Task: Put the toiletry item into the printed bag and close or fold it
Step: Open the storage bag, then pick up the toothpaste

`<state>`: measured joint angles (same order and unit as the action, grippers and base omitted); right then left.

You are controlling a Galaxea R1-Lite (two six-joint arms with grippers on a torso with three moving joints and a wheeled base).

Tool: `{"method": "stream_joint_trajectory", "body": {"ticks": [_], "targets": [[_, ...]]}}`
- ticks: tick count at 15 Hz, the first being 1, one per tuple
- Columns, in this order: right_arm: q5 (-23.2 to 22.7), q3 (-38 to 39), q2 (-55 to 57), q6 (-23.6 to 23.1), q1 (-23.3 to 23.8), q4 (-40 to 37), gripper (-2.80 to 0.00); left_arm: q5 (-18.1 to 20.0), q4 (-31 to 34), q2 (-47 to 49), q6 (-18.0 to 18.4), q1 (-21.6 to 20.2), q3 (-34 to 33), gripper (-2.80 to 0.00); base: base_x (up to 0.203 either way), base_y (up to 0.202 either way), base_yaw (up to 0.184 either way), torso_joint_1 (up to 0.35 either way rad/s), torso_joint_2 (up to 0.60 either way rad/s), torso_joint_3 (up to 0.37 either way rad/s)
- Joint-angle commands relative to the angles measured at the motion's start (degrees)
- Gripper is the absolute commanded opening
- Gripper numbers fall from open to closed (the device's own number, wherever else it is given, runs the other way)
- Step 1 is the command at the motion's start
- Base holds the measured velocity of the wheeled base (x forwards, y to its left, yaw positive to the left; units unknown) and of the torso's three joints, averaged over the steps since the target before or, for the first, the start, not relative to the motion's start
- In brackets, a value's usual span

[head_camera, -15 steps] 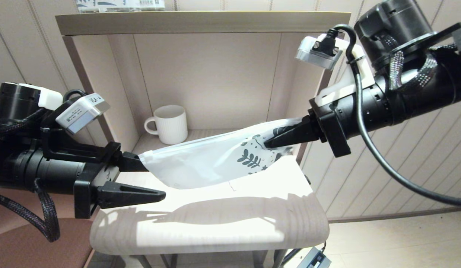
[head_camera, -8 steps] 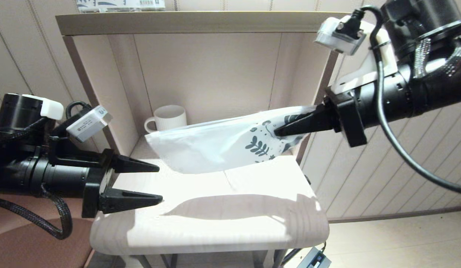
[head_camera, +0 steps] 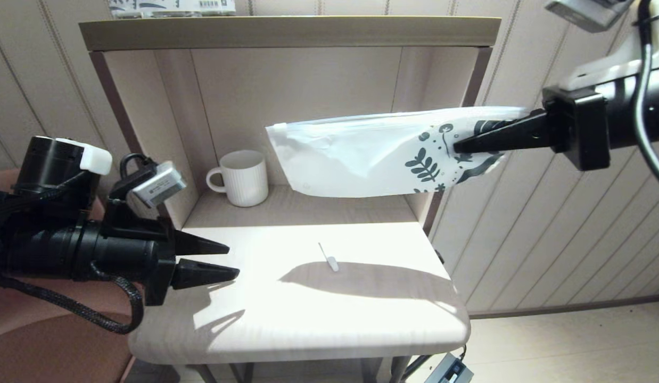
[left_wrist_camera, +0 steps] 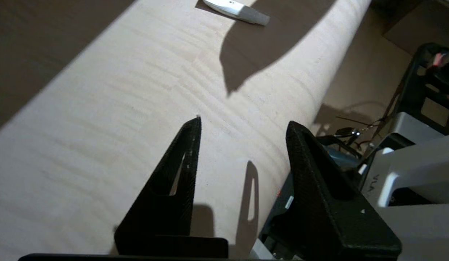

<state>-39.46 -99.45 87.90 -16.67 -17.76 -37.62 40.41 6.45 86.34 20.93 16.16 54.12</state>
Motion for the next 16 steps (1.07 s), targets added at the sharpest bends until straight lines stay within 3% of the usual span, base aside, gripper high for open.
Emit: {"method": "stream_joint_trajectory", "body": {"ticks": [1,4,6,7,9,11,16], "targets": [[-0.27,0.31,-0.8,0.39,0.88,-0.08,-2.8,-9.79,-0.48,2.72,-1.27,5.16,1.92,-2.8,0.0,0.0,0.0,0.0,0.0,0.0],[-0.23,0.08,-1.6,0.59,1.06,-0.08,-2.8,-23.52,-10.6,7.49,-9.52,15.4,2.82,-2.8,0.0,0.0,0.0,0.0,0.0,0.0],[-0.45,0.5,-2.02,0.59,2.33,-0.12,-2.8,-30.99,-12.96,10.39,-13.05,20.14,3.92,-2.67,0.0,0.0,0.0,0.0,0.0,0.0],[-1.02,0.98,-2.13,0.59,2.78,-0.08,-2.8,-32.67,-13.22,11.06,-14.16,21.97,4.59,0.0,0.0,0.0,0.0,0.0,0.0,0.0],[-2.91,1.77,-2.38,0.59,4.39,-0.01,-2.8,-34.05,-12.92,13.58,-15.75,24.2,6.33,0.0,0.0,0.0,0.0,0.0,0.0,0.0],[-4.89,1.72,-2.33,0.59,6.06,0.0,-2.8,-38.04,-12.69,17.18,-19.82,25.9,8.72,0.0,0.0,0.0,0.0,0.0,0.0,0.0],[-7.89,3.03,-2.21,0.5,8.43,0.27,-2.8,-43.9,-12.02,23.12,-25.39,27.73,15.44,0.0,0.0,0.0,0.0,0.0,0.0,0.0]]}}
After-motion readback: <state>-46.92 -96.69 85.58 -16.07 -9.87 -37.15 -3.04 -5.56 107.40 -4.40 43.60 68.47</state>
